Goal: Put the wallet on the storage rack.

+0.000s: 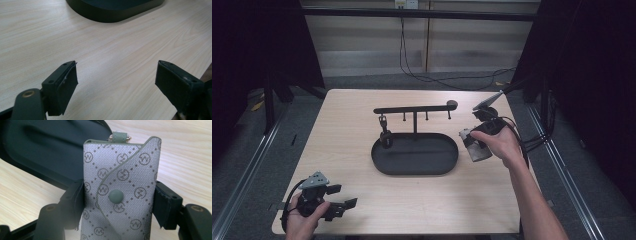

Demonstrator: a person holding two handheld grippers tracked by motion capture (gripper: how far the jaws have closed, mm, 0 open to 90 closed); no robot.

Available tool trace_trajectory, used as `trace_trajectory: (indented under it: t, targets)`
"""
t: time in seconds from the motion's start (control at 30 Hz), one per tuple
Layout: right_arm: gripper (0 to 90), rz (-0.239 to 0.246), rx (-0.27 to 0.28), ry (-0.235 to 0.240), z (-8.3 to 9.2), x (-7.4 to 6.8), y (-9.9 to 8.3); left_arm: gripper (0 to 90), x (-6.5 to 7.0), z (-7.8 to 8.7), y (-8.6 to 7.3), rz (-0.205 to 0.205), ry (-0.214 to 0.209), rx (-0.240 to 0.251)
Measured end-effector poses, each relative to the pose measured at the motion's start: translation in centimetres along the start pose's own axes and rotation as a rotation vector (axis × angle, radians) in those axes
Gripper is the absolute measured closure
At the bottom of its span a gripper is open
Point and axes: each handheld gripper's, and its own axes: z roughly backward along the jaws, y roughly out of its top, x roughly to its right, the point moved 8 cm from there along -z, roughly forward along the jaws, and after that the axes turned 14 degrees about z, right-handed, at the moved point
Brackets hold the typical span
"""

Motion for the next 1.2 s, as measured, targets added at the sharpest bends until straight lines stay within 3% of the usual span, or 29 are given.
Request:
trace_trajectory:
  t: [0.37,0.87,1.2]
  targets:
    - [33.8,0.003,0.073,0.073,-0.3,-1.5,1.4,17.9,0.1,0.0,0.0,-0.009,-0.003,-0.002]
    - [33.9,-0.011,0.179,0.134,-1.2,-2.7,2.9,17.9,0.1,0.0,0.0,-0.012,-0.006,0.001]
    - [33.9,-0.012,0.201,0.155,-3.0,-3.6,3.4,17.9,0.0,0.1,0.0,-0.016,-0.009,0.000]
